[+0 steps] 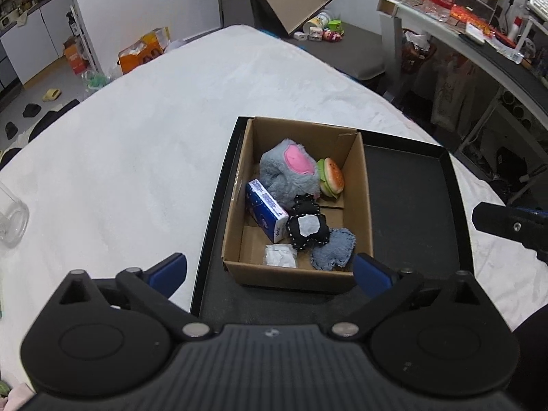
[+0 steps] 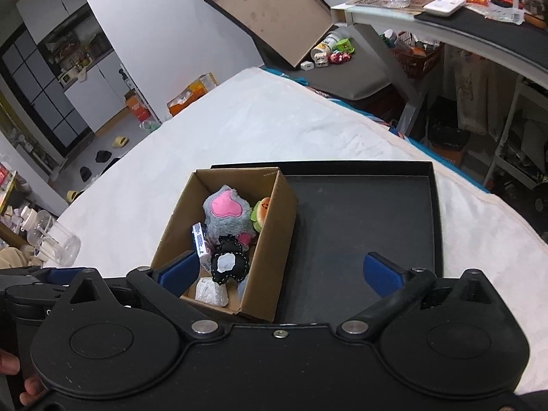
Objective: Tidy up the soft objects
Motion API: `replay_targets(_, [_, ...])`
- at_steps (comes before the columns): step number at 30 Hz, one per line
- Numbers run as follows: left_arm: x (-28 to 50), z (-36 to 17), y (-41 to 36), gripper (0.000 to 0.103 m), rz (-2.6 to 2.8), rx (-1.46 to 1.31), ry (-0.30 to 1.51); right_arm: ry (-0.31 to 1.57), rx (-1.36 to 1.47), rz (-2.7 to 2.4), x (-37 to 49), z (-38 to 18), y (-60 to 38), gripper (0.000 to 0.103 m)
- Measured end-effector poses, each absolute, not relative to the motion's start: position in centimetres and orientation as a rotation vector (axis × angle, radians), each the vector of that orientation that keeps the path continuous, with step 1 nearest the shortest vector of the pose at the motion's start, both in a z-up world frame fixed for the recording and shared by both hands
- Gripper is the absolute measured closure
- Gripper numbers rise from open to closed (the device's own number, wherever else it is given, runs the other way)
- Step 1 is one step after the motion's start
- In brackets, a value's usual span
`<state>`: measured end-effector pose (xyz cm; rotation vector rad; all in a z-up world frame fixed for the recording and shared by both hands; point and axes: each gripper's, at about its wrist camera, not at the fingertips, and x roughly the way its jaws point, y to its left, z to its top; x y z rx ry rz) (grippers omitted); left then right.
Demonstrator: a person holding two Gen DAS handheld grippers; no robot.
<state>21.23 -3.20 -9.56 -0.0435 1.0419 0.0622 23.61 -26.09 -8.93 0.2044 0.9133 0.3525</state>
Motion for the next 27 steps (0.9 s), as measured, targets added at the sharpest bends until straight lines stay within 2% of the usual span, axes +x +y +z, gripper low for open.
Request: replay_targets(27, [13.4,-4.4,-4.1,0.001,0.02,-0.02,0.914,0.81,0.181,0.349,15.8,-2.8,-28.8,0.0])
